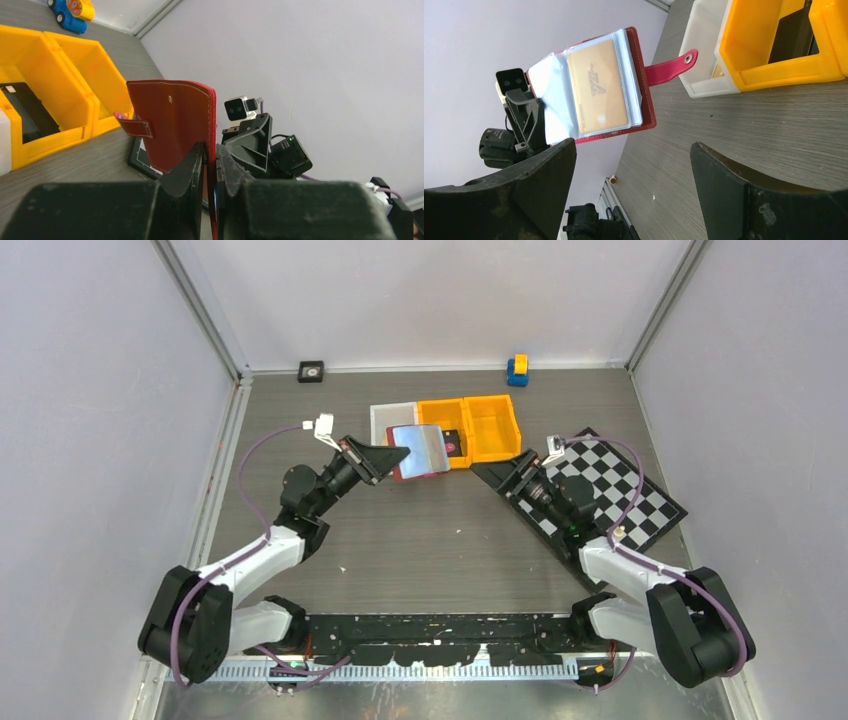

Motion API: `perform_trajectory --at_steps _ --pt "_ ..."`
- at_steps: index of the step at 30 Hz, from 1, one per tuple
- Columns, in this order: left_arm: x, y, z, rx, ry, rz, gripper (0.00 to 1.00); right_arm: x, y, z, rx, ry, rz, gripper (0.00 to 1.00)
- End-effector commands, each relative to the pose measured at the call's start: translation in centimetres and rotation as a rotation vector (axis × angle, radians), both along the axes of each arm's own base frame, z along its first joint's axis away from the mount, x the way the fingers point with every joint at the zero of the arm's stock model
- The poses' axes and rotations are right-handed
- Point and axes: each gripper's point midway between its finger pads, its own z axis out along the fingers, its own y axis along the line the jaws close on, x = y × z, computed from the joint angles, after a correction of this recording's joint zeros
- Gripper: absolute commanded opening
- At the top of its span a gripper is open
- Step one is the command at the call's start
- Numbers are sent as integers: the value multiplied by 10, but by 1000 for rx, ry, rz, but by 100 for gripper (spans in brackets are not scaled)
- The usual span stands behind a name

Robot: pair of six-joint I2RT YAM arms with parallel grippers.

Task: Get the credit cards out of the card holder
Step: Remove the credit card from the card holder.

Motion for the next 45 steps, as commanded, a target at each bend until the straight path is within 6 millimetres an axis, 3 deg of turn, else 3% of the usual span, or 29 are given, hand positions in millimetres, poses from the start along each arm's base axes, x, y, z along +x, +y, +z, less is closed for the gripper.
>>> perform_trajectory --at_steps 1,13,21,34,45 --pt "-24 5 25 31 -152 -39 0 2 -3 27 82 -80 -18 89" --pt "-35 29 34 77 -198 85 0 14 25 35 75 -66 137 89" --pt "-27 20 34 74 -198 49 0 21 35 37 90 -67 184 89" --pt "-24 13 37 33 -187 9 0 25 32 28 90 -36 157 89" --pt "-31 12 42 -12 -169 -24 0 8 53 16 95 -14 219 89"
